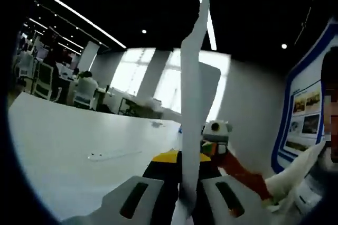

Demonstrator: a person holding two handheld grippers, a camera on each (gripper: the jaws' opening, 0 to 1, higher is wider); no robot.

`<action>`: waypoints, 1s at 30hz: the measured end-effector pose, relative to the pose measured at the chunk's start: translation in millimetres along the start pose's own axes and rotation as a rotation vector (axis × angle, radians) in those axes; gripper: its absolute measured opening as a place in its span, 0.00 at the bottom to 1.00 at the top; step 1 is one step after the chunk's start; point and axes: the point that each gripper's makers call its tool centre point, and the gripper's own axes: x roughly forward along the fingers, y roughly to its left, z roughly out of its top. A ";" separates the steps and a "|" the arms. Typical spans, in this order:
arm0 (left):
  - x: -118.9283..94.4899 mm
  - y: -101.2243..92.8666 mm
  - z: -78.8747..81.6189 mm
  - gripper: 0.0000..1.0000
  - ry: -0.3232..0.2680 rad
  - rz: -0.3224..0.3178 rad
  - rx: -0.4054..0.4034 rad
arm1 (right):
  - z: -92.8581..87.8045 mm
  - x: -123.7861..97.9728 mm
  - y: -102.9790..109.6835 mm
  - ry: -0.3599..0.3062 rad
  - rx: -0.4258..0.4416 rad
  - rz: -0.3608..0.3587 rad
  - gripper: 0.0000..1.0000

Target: Organize the stack of printing papers by aligning and flattening the scattered papers on the table

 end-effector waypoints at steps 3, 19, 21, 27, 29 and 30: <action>-1.4 -4.7 3.3 0.06 -0.015 -0.017 -0.012 | -12.6 0.0 -2.9 -0.007 0.036 0.050 0.20; -8.9 28.5 2.7 0.06 0.014 0.163 0.141 | -48.0 4.9 -12.1 0.168 0.135 -0.014 0.00; -8.6 35.4 2.8 0.05 0.023 0.194 0.172 | -48.3 4.8 -13.8 0.191 0.087 -0.046 0.00; -10.5 35.6 9.9 0.05 -0.006 0.173 0.130 | -42.5 5.7 -4.3 0.203 -0.007 -0.058 0.00; -12.0 26.5 10.0 0.05 -0.005 0.109 0.085 | -26.9 5.9 7.4 0.098 0.018 0.036 0.07; -11.6 25.4 11.0 0.05 -0.010 0.103 0.078 | -18.9 5.9 10.0 0.056 0.059 0.054 0.12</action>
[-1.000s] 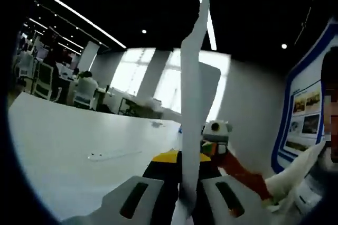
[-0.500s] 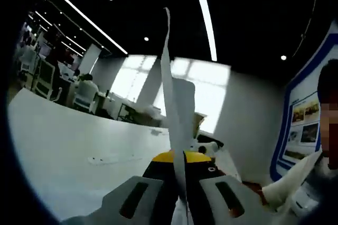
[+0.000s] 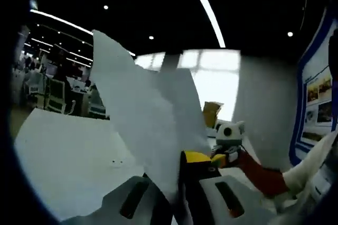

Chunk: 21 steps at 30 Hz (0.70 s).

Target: Organize the stack of printing papers by aligning and flattening the scattered papers on the table

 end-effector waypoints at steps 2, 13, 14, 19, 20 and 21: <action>2.9 -10.6 -5.7 0.05 0.022 -0.049 -0.002 | 8.4 -2.0 4.1 -0.042 0.078 0.042 0.14; 18.2 -3.9 -35.1 0.05 0.126 0.028 0.066 | 1.9 -6.6 -26.3 0.014 0.058 -0.090 0.00; 18.3 -2.6 -35.6 0.05 0.126 0.030 0.064 | 1.7 -6.8 -26.6 0.015 0.056 -0.093 0.00; 15.5 -7.6 -32.2 0.05 0.102 -0.015 -0.007 | 13.3 -10.4 -19.6 -0.060 0.091 -0.058 0.06; 15.3 -7.5 -32.7 0.06 0.101 -0.015 -0.009 | 14.6 -13.0 -21.4 -0.064 0.095 -0.057 0.07; 14.9 -7.0 -33.0 0.06 0.098 -0.022 -0.022 | 15.5 -14.5 -22.5 -0.067 0.096 -0.058 0.07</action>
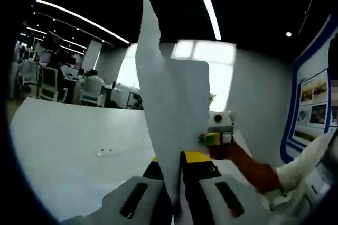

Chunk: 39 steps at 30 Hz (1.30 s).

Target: Organize the stack of printing papers by aligning and flattening the scattered papers on the table

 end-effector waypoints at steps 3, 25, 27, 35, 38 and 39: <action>-0.2 2.6 1.7 0.06 -0.013 0.003 -0.016 | 1.7 -2.7 -2.6 -0.008 -0.007 -0.023 0.11; -36.2 5.6 20.7 0.06 -0.117 0.112 0.043 | 23.8 -15.6 -5.6 -0.024 -0.110 -0.146 0.17; -46.6 9.1 11.3 0.06 -0.094 0.149 0.056 | 22.7 -13.1 -3.5 -0.018 -0.117 -0.150 0.17; -91.2 20.2 0.0 0.06 -0.134 0.280 0.110 | 18.0 -1.7 18.4 0.011 -0.150 -0.183 0.22; -103.9 27.4 -2.7 0.06 -0.151 0.310 0.112 | 15.8 -3.1 22.2 0.023 -0.180 -0.214 0.27; -113.0 34.5 -2.4 0.05 -0.168 0.318 0.084 | 10.8 -7.1 22.6 0.031 -0.223 -0.247 0.27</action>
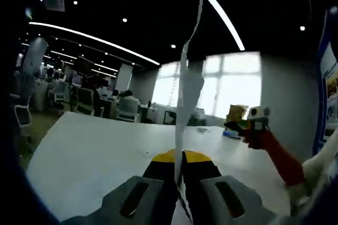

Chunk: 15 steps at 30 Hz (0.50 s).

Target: Organize the stack of printing papers by aligning and flattening the scattered papers on the table

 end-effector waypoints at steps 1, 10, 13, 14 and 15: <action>-3.1 1.9 -1.0 0.05 0.007 -0.004 -0.030 | -5.2 -2.5 0.8 0.016 -0.028 -0.012 0.26; -5.5 10.3 -7.7 0.06 -0.015 -0.050 -0.065 | -30.9 -48.4 -20.2 0.069 0.031 -0.221 0.29; -5.4 12.4 -8.0 0.05 -0.022 -0.059 -0.074 | -38.5 -59.8 -20.5 0.078 0.069 -0.244 0.31; -5.0 14.6 -8.1 0.05 -0.029 -0.057 -0.079 | -42.2 -64.8 -19.3 0.083 0.091 -0.258 0.31; -4.4 15.0 -8.8 0.06 -0.028 -0.054 -0.077 | -46.4 -71.5 -16.7 0.083 0.094 -0.272 0.32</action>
